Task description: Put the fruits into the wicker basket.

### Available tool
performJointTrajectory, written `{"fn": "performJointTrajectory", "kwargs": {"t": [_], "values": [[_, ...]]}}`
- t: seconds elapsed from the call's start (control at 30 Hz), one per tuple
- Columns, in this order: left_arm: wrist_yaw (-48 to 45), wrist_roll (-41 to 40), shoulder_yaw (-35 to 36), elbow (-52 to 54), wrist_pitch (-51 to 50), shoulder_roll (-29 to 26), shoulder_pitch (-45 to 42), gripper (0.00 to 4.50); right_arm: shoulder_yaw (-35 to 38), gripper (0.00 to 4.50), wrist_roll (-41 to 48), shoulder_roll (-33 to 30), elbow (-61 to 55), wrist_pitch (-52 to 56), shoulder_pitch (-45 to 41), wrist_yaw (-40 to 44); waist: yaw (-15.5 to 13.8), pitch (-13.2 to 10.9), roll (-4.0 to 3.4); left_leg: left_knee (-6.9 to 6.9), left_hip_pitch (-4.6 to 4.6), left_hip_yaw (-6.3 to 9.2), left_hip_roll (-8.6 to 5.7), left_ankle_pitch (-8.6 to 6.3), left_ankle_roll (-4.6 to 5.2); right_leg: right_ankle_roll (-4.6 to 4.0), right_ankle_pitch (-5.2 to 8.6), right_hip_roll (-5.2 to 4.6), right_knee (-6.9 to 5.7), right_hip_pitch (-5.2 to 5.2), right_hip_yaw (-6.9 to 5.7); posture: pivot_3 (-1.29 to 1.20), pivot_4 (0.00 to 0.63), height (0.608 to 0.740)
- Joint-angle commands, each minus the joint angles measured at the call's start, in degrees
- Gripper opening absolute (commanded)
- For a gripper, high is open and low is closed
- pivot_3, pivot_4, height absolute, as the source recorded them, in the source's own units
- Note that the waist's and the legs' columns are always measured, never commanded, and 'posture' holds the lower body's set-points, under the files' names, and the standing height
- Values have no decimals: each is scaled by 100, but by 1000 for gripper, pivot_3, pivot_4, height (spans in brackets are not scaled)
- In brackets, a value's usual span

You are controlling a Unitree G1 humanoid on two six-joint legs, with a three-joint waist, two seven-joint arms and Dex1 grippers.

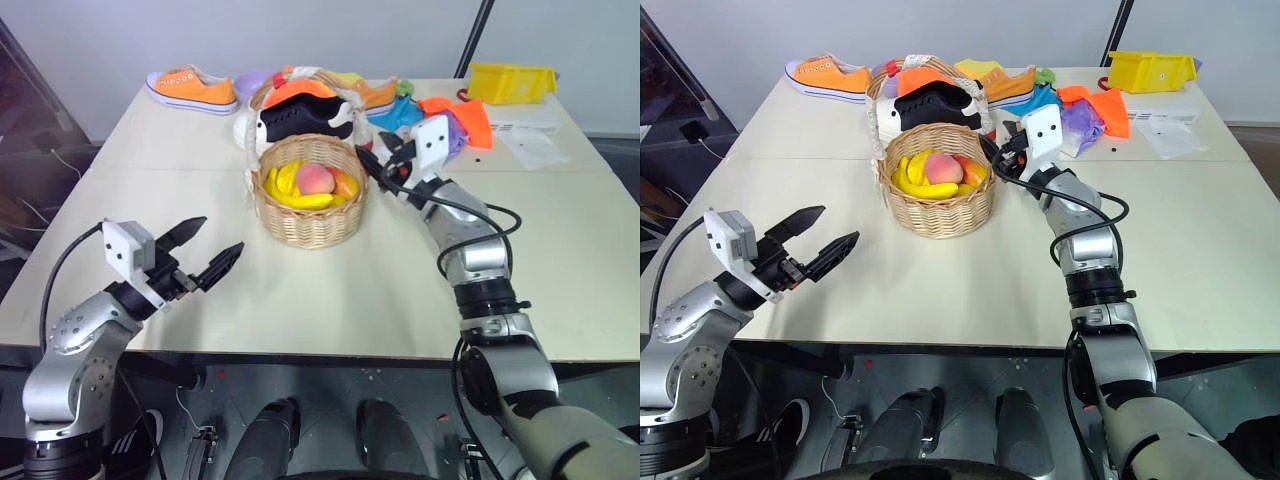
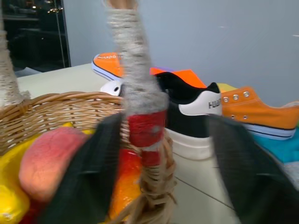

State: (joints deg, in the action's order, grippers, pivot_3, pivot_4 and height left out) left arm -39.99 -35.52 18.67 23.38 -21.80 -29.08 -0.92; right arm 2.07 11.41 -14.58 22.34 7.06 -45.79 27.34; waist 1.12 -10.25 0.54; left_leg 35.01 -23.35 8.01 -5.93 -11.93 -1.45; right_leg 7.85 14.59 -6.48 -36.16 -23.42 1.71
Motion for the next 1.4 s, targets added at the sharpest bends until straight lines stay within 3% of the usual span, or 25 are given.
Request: {"fn": "performJointTrajectory", "kwargs": {"t": [0.03,0.1,0.3,0.57,0.73,0.93,1.17,1.4], "values": [[-28,-26,-32,97,110,-58,-71,4500,51,696,15,3,-193,-44,-45,-5,-5,0,0,0,0,0,0,0,0,0,0,0,0,0,0,0,150,740],[-37,-12,-64,84,107,-66,-93,4500,42,9,41,9,-267,-20,7,40,-7,0,0,1,0,0,0,0,0,0,0,0,0,1,0,0,150,740],[-10,69,-151,-27,189,-58,-204,4500,180,9,121,-96,-440,-74,71,72,-11,-1,-1,1,0,0,-1,0,0,0,0,0,1,1,0,0,150,740],[-135,6,-284,-134,231,-58,-407,4500,826,9,525,-845,-1464,333,511,197,-48,-4,-4,1,-5,1,-3,0,0,0,0,-2,4,0,-1,0,150,740],[-437,66,-495,-421,294,-98,-701,4500,1740,9,848,-1538,-1937,622,1118,68,-58,-4,-4,0,-6,0,-2,-1,1,0,0,-3,6,1,-1,0,150,740],[-1034,325,-1177,-1274,553,58,-1656,4500,3089,9,636,-2365,-2004,101,2358,-248,-75,-13,-23,3,-6,-11,-7,-3,6,0,1,-10,12,5,3,0,150,740],[-1816,536,-1669,-2274,881,193,-2508,4500,3811,9,282,-2324,-2251,-257,3353,-1088,-26,-10,-33,10,-5,-13,-12,-4,11,4,1,-16,11,12,-1,0,150,740],[-2252,612,-1814,-2628,1000,220,-2763,4500,3941,9,212,-2083,-2534,-250,3806,-1649,-20,-8,-37,10,-1,-12,-6,-4,11,4,1,-8,6,12,1,0,150,740]]}}
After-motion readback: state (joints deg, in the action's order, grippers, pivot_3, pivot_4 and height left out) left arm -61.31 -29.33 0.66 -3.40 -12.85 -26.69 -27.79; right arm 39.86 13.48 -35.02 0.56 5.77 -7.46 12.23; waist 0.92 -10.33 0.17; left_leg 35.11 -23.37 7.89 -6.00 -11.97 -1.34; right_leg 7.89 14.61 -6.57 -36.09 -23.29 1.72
